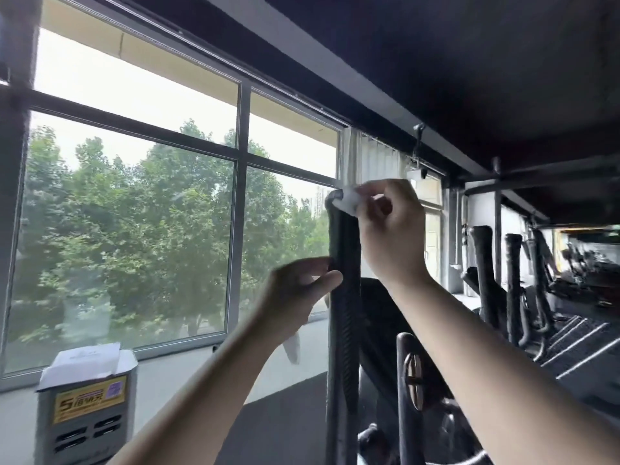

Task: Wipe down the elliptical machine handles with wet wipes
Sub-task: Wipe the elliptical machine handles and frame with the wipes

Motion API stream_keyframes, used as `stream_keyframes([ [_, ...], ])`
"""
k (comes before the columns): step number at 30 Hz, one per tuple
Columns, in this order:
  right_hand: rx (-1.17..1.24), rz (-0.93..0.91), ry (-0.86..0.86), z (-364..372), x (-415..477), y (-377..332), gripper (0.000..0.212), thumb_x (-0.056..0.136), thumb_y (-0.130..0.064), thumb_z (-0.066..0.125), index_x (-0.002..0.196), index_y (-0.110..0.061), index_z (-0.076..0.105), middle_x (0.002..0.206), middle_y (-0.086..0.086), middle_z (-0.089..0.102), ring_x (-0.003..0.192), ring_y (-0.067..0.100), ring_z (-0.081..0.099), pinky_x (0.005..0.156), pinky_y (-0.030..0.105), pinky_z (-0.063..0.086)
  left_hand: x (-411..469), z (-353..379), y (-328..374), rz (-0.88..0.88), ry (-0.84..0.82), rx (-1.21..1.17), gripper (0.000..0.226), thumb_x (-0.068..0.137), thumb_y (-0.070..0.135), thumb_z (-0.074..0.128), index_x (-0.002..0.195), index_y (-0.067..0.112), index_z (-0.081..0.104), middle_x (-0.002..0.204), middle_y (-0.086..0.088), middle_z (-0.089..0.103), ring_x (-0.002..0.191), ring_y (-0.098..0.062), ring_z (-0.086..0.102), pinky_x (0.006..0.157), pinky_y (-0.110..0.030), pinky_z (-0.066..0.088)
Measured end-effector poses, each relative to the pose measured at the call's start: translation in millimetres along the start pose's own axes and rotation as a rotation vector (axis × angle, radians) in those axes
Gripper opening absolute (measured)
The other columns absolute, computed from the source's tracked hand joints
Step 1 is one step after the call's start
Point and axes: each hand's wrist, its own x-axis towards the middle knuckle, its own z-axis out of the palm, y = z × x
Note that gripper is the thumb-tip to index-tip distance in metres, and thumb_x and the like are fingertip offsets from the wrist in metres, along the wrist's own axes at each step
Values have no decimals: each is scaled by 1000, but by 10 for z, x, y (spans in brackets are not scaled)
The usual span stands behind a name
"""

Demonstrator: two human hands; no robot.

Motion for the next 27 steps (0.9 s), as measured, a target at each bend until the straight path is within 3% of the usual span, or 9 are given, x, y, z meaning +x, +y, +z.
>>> stream_keyframes([
  [2, -175, -132, -3, -19, -14, -47, 4, 92, -9, 73, 92, -12, 70, 97, 1, 60, 85, -3, 56, 79, 9, 42, -21, -33, -24, 8, -38, -1, 20, 92, 14, 74, 110, 25, 77, 90, 2, 79, 36, 0, 44, 38, -18, 34],
  [5, -259, -148, -81, -125, -409, 12, 6, 89, -4, 78, 92, -8, 73, 95, 4, 62, 85, -1, 57, 81, 9, 45, -73, -61, -130, 22, -85, 26, 27, 90, 19, 74, 101, 44, 76, 68, 17, 71, 39, -6, 43, 41, -21, 36],
  [8, -248, -93, -184, -185, -663, -7, 13, 88, 2, 78, 92, -10, 75, 91, 2, 64, 87, -3, 62, 81, 9, 47, -87, -85, -210, 23, -90, 11, 39, 87, 22, 77, 90, 61, 72, 57, 6, 59, 41, -11, 41, 45, -22, 33],
  [10, -239, -99, -200, -129, -475, -74, 13, 88, 2, 77, 94, -10, 77, 94, 3, 64, 89, -6, 62, 82, 7, 47, -75, -85, -219, 22, -103, -17, 33, 87, 20, 77, 95, 52, 75, 58, 12, 62, 39, -9, 40, 45, -21, 33],
  [13, -310, -185, -190, 27, -16, -209, 13, 90, 2, 73, 96, -9, 77, 99, -1, 61, 87, -10, 57, 81, 4, 43, -68, -100, -212, 34, -127, -44, 32, 88, 18, 77, 113, 38, 75, 83, 17, 76, 40, -4, 42, 44, -21, 36],
  [15, -388, -267, -225, 89, 94, -268, 15, 93, 1, 70, 103, -8, 77, 105, -5, 57, 88, -7, 57, 82, 6, 46, -81, -106, -229, 51, -126, -48, 34, 88, 19, 77, 118, 34, 75, 89, 15, 77, 41, -2, 42, 45, -21, 36],
  [20, -454, -316, -368, -80, -520, -154, 9, 97, -6, 71, 101, -8, 79, 100, -2, 63, 87, 7, 63, 82, 13, 50, -135, -122, -310, 28, -124, -60, 19, 88, 20, 78, 102, 33, 77, 48, 19, 54, 41, -2, 41, 47, -18, 36],
  [23, -464, -337, -425, -119, -472, -119, 7, 95, -6, 72, 98, -7, 78, 95, -2, 63, 83, 0, 55, 77, 12, 48, -143, -124, -333, 24, -112, -79, 16, 87, 22, 79, 98, 32, 77, 47, 16, 52, 40, -5, 40, 48, -21, 36],
  [27, -501, -355, -272, 123, 281, -280, 10, 97, -11, 70, 97, -9, 79, 98, -1, 66, 80, 3, 55, 73, 3, 42, -143, -124, -292, 50, -135, -41, 18, 90, 14, 76, 105, 25, 78, 48, 28, 55, 40, 6, 45, 46, -9, 34],
])
